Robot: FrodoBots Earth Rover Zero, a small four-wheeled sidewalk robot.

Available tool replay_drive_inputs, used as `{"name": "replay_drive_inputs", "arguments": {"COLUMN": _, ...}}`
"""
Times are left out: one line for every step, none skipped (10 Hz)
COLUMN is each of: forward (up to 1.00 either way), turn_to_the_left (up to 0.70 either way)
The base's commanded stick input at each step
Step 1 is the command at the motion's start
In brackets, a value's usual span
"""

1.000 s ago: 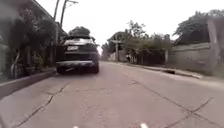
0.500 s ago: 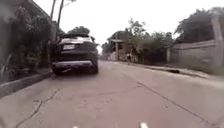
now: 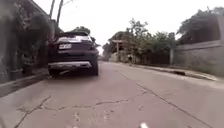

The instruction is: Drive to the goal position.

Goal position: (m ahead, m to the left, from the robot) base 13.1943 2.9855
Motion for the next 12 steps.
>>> {"name": "replay_drive_inputs", "arguments": {"forward": 0.70, "turn_to_the_left": 0.00}}
{"name": "replay_drive_inputs", "arguments": {"forward": 0.70, "turn_to_the_left": 0.00}}
{"name": "replay_drive_inputs", "arguments": {"forward": 0.70, "turn_to_the_left": 0.00}}
{"name": "replay_drive_inputs", "arguments": {"forward": 0.70, "turn_to_the_left": 0.00}}
{"name": "replay_drive_inputs", "arguments": {"forward": 0.70, "turn_to_the_left": 0.00}}
{"name": "replay_drive_inputs", "arguments": {"forward": 0.70, "turn_to_the_left": 0.00}}
{"name": "replay_drive_inputs", "arguments": {"forward": 0.70, "turn_to_the_left": 0.00}}
{"name": "replay_drive_inputs", "arguments": {"forward": 0.70, "turn_to_the_left": 0.00}}
{"name": "replay_drive_inputs", "arguments": {"forward": 0.70, "turn_to_the_left": 0.00}}
{"name": "replay_drive_inputs", "arguments": {"forward": 0.70, "turn_to_the_left": 0.00}}
{"name": "replay_drive_inputs", "arguments": {"forward": 0.70, "turn_to_the_left": 0.00}}
{"name": "replay_drive_inputs", "arguments": {"forward": 0.70, "turn_to_the_left": 0.00}}
